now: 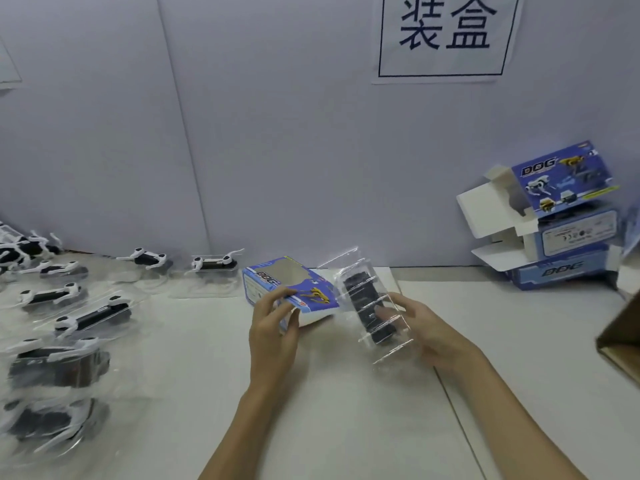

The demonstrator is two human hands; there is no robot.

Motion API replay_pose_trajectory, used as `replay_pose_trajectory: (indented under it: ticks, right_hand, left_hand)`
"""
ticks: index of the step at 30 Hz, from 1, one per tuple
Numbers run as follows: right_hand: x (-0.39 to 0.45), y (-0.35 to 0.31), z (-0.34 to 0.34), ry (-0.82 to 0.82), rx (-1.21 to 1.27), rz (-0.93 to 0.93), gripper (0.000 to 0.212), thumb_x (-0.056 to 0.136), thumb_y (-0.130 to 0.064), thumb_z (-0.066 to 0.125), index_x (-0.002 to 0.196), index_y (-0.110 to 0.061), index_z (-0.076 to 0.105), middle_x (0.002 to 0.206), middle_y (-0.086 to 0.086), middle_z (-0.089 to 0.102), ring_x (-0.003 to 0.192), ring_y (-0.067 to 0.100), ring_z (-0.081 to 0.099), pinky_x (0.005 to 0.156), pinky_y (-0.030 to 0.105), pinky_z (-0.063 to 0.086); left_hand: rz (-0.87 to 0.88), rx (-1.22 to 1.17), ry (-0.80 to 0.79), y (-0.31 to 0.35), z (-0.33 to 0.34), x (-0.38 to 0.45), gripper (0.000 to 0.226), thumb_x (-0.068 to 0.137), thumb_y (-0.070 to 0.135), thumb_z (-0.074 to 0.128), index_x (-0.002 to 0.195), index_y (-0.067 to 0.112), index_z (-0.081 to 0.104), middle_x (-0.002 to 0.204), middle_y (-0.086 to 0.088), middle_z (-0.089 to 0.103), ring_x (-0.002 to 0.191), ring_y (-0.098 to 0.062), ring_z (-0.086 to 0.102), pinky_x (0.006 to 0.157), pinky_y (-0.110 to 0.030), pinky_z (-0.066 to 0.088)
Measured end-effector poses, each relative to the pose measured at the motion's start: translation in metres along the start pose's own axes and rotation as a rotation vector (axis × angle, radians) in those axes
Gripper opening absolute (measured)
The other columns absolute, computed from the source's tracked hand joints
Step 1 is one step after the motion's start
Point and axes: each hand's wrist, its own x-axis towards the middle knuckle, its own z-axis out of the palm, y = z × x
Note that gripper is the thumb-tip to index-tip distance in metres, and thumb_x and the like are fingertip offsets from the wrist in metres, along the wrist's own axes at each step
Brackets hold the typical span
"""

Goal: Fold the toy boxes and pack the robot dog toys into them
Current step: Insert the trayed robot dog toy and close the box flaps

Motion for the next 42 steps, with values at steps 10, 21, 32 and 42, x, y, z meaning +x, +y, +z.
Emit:
replay_pose_trajectory:
  ticks: [10,21,32,42]
  right_hand:
    - [-0.017,-0.017,0.0,-0.03,0.001,-0.109,0.084,0.063,-0.05,0.095,0.136,-0.027,0.061,0.123,0.008,0.074,0.093,0.023,0.076,0.074,0.031,0.059]
    - [-0.009,-0.007,-0.003,-0.08,-0.03,-0.017,0.071,0.066,-0.053,0.095,0.13,-0.048,0.067,0.127,0.004,0.074,0.118,0.022,0.071,0.09,0.033,0.059]
    - [-0.017,-0.01,-0.005,-0.191,-0.117,0.106,0.048,0.086,-0.049,0.081,0.131,-0.045,0.068,0.129,-0.002,0.073,0.114,0.016,0.072,0.085,0.027,0.058]
    - [-0.012,-0.012,0.02,-0.247,-0.413,0.116,0.057,0.086,-0.05,0.079,0.137,-0.059,0.056,0.135,-0.01,0.069,0.129,0.01,0.062,0.113,0.042,0.048]
  left_hand:
    - [-0.234,-0.228,0.061,0.008,-0.013,0.01,0.061,0.096,-0.019,0.043,0.113,0.033,0.069,0.146,0.011,0.057,0.134,-0.017,0.054,0.103,-0.034,0.046]
    - [-0.242,-0.317,-0.036,0.01,-0.02,0.016,0.053,0.105,-0.007,0.041,0.145,0.024,0.057,0.152,0.015,0.051,0.144,-0.01,0.043,0.112,-0.038,0.047]
    - [-0.328,-0.358,0.035,0.008,-0.029,0.021,0.061,0.103,-0.007,0.04,0.137,0.041,0.058,0.143,0.018,0.056,0.134,-0.01,0.051,0.088,-0.003,0.041]
    - [-0.153,-0.312,-0.26,0.012,-0.026,0.017,0.047,0.105,-0.01,0.048,0.135,0.021,0.067,0.144,0.011,0.06,0.141,-0.015,0.049,0.116,-0.043,0.043]
